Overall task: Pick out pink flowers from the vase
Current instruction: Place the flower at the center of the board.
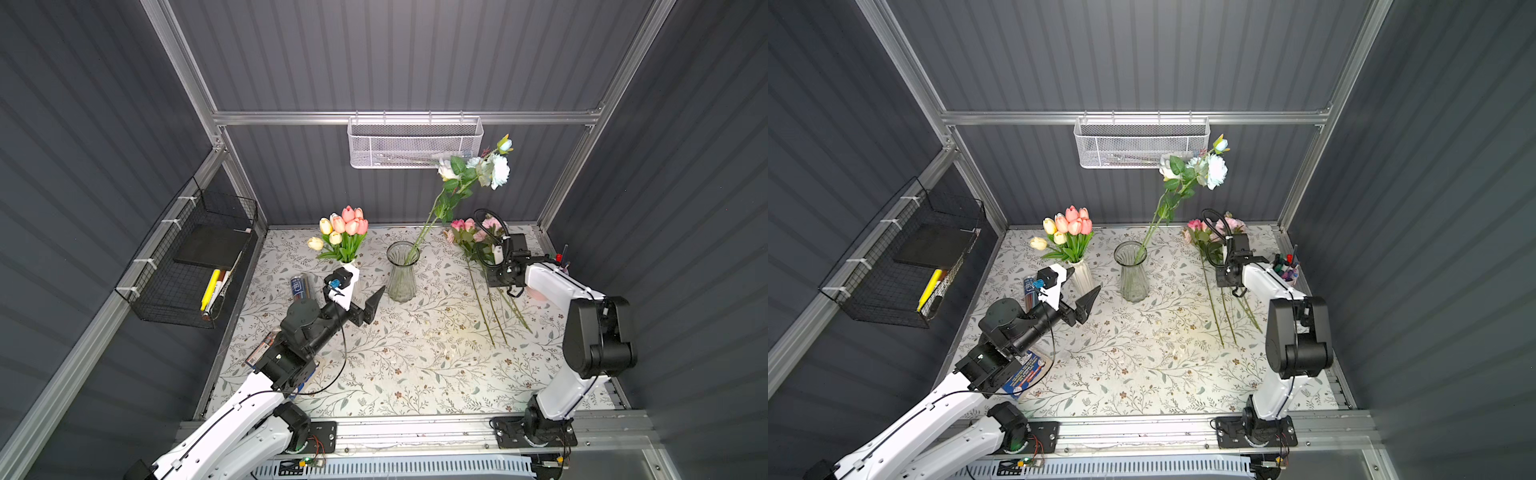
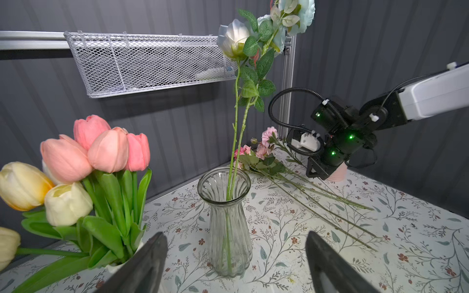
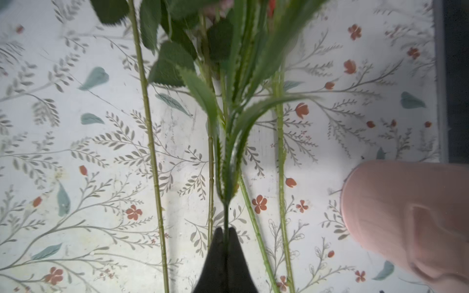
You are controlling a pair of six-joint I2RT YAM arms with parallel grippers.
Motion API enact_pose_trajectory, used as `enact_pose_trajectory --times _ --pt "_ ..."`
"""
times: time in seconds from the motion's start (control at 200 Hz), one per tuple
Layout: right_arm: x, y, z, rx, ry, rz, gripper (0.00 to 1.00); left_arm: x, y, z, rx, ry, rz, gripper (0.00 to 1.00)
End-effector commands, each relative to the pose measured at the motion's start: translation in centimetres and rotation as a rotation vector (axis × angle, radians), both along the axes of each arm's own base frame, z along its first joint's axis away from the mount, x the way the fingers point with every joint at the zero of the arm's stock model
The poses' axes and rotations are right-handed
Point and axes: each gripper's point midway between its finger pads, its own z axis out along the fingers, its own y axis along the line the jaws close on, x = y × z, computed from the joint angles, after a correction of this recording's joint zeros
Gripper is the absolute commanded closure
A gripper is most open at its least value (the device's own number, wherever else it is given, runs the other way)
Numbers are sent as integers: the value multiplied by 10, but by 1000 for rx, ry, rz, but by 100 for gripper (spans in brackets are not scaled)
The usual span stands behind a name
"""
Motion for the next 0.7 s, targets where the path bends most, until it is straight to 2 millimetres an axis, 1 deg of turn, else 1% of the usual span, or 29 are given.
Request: enact_pose_trajectory --times 0.0,0.07,0.16,0.25,0.31,0.35,0.425,0.505,0.545,0.69 --pt "8 -7 -5 -59 64 35 100 -4 4 16 -23 -28 6 13" --pt "14 -14 -14 -88 104 8 100 -5 4 18 -28 -32 5 13" --pt "20 -14 -26 -97 137 17 100 -6 4 18 -29 -33 3 13" --pt "22 -19 -32 -121 171 7 100 -6 4 19 -30 -35 3 13" --pt "20 -21 -37 -136 184 0 96 -6 4 20 -32 -37 2 13" --pt "19 -22 -39 -140 188 0 92 -7 4 20 -31 -39 1 13" --pt "18 -21 -37 -134 177 -2 79 -7 4 20 -29 -41 0 13" --pt "18 -20 -33 -125 149 -1 71 -6 4 19 -29 -41 1 12" --pt "19 -19 -29 -119 133 -2 69 -6 4 20 -29 -41 0 13" --pt "20 -16 -11 -97 76 3 65 -4 2 16 -20 -32 -1 12"
